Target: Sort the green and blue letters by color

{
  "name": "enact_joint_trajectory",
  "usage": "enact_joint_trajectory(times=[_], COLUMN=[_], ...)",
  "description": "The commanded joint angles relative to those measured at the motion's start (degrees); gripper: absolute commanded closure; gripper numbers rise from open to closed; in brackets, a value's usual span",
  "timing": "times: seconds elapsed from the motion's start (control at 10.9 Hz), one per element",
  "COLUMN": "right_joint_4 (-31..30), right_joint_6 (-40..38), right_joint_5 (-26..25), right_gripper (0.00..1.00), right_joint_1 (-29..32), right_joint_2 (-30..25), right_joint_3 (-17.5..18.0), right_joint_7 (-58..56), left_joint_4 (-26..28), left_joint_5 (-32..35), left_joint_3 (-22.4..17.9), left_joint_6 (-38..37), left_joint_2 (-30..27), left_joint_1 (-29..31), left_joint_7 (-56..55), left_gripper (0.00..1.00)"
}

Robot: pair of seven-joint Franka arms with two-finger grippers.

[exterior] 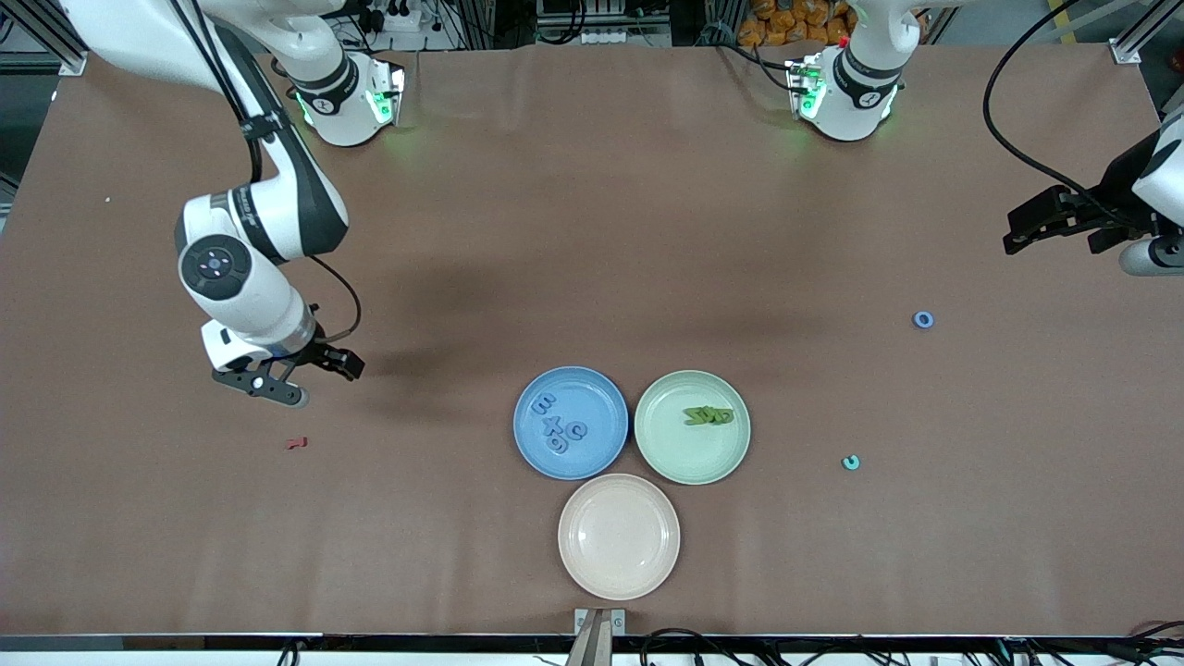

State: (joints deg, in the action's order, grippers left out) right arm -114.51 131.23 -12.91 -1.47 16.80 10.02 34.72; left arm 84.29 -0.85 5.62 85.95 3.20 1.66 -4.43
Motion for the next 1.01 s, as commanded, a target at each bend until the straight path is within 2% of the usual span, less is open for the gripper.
enact_joint_trajectory(times=[0.0,0.18,0.37,0.64,0.92], right_joint_4=[-3.1,0.0,7.3,12.6,25.4], right_joint_6=[-5.9,-14.6,-24.8,-30.6,-37.2], right_joint_5=[9.3,11.5,11.6,11.6,11.6], right_gripper=[0.0,0.0,0.0,0.0,0.0], right_joint_1=[0.1,0.0,0.1,0.2,0.4], right_joint_2=[-7.9,-11.0,-11.4,-13.9,-13.1], right_joint_3=[-3.3,-4.0,-4.0,-4.5,-4.4], right_joint_7=[-18.3,-23.2,-26.8,-31.5,-32.3], left_joint_4=[-0.2,-0.2,-0.2,-0.2,-0.2], left_joint_5=[-0.7,-0.7,-0.8,-0.9,-1.0], left_joint_3=[-0.2,-0.2,-0.2,-0.2,-0.2], left_joint_6=[0.3,0.3,0.3,0.3,0.3], left_joint_2=[-0.2,-0.1,-0.1,-0.1,-0.1], left_joint_1=[0.2,0.2,0.2,0.2,0.2], left_joint_7=[1.5,1.5,1.5,1.5,1.5], left_gripper=[0.0,0.0,0.0,0.0,0.0])
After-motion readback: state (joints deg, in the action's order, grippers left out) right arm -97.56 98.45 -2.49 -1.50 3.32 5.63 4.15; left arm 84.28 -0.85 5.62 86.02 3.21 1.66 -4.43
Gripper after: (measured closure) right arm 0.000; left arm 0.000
